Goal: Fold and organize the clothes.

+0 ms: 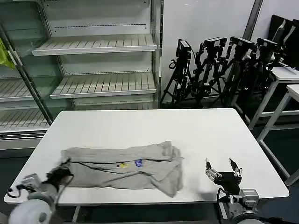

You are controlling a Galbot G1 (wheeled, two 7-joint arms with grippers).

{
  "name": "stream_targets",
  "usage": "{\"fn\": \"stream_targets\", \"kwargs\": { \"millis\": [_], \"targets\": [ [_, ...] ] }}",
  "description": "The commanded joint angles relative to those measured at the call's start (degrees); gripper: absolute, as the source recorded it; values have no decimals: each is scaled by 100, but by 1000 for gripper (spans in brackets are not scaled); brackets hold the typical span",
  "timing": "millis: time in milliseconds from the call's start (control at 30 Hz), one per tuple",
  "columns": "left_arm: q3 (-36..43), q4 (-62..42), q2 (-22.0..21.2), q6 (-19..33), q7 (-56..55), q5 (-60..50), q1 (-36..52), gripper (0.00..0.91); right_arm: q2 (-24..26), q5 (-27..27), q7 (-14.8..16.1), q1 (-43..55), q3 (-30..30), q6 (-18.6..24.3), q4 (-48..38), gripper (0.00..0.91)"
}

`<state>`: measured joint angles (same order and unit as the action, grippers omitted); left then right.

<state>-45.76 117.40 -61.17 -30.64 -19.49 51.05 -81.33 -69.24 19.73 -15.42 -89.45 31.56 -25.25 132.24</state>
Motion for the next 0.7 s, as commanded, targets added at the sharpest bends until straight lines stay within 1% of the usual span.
{"fn": "stream_targets", "kwargs": {
  "millis": [33, 100, 200, 300, 367, 500, 533, 633, 700],
  "targets": [
    [-1106, 333, 721, -241, -61, 1701, -84, 40, -1, 18, -2, -1, 10, -2, 16, 907],
    [-959, 685, 609, -243, -90, 1944, -128, 40, -6, 18, -4, -16, 15, -6, 26, 907],
    [-540, 1245, 266, -243, -160, 2470, -174, 40, -9, 17, -4, -34, 15, -9, 34, 907],
    [-77, 1513, -86, -237, -252, 3267, -91, 40, -24, 7, -5, -68, 20, -9, 30, 907],
    [289, 1566, -282, -200, -275, 3591, 40, 40, -53, -1, -4, -94, 23, -6, 26, 907],
    [1148, 1434, -716, -61, -251, 3641, 378, 40, -140, -38, -3, -135, -1, 4, -16, 907],
    [1331, 1384, -856, -34, -273, 3626, 632, 40, -167, -56, -5, -140, -15, 7, -28, 907],
    [1762, 1218, -1192, -6, -360, 3442, 931, 40, -204, -104, -4, -158, -54, 8, -42, 907],
    [2057, 1140, -1325, -4, -361, 3288, 1107, 40, -206, -107, -3, -163, -53, 7, -48, 907]
  ]
}}
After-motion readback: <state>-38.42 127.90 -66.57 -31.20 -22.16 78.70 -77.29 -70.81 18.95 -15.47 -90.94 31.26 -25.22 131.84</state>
